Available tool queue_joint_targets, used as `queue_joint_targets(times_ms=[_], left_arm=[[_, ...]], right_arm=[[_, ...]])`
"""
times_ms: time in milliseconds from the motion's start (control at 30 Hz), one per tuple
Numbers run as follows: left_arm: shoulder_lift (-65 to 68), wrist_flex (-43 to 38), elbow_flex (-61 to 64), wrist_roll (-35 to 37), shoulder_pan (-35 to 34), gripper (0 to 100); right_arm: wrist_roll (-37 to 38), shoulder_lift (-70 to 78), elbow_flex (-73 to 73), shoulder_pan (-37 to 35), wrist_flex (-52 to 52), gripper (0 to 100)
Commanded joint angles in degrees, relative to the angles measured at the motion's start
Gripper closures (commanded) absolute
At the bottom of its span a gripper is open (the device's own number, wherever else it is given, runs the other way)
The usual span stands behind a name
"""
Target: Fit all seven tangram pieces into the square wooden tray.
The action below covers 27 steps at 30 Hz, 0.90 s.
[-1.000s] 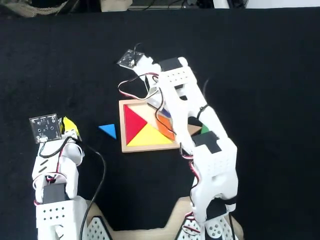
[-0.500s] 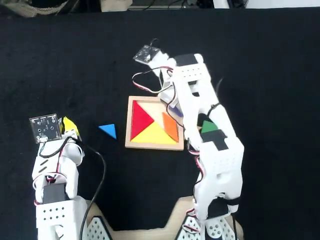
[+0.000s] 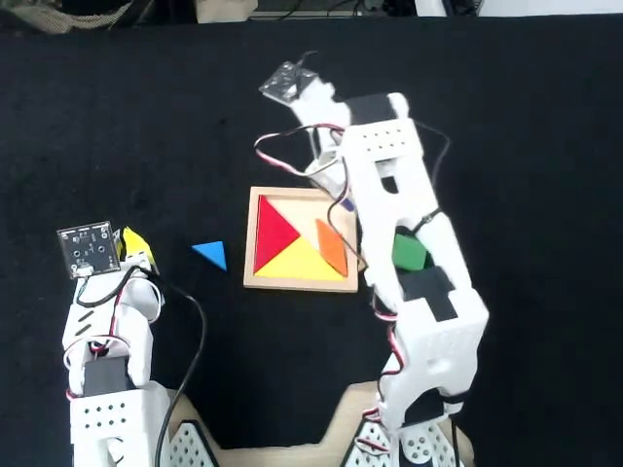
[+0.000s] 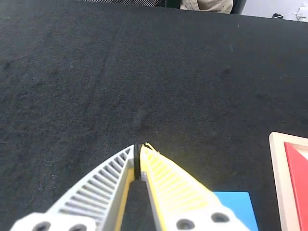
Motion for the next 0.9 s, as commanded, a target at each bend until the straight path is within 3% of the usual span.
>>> queue_joint_targets(times_ms=[0,167,367,867], left_arm=[[-0.4,-1.1,-0.2,-0.3,0.7,97],[-0.4,-1.1,-0.2,-0.3,0.7,97],[-0.4,-1.1,-0.4,-0.3,0.7,97],[-0.4,-1.1,-0.4,-0.3,0.7,97]], right_arm=[[-0.5,-1.1,-2.9,-3.7,-1.2,98.8],[-0.7,0.6,-2.7,-5.6,-3.2,98.8],[-6.0,3.7,-2.7,-6.6,-3.2,98.8],[-7.4,9.4,-2.7,-3.4,-2.0,98.8]])
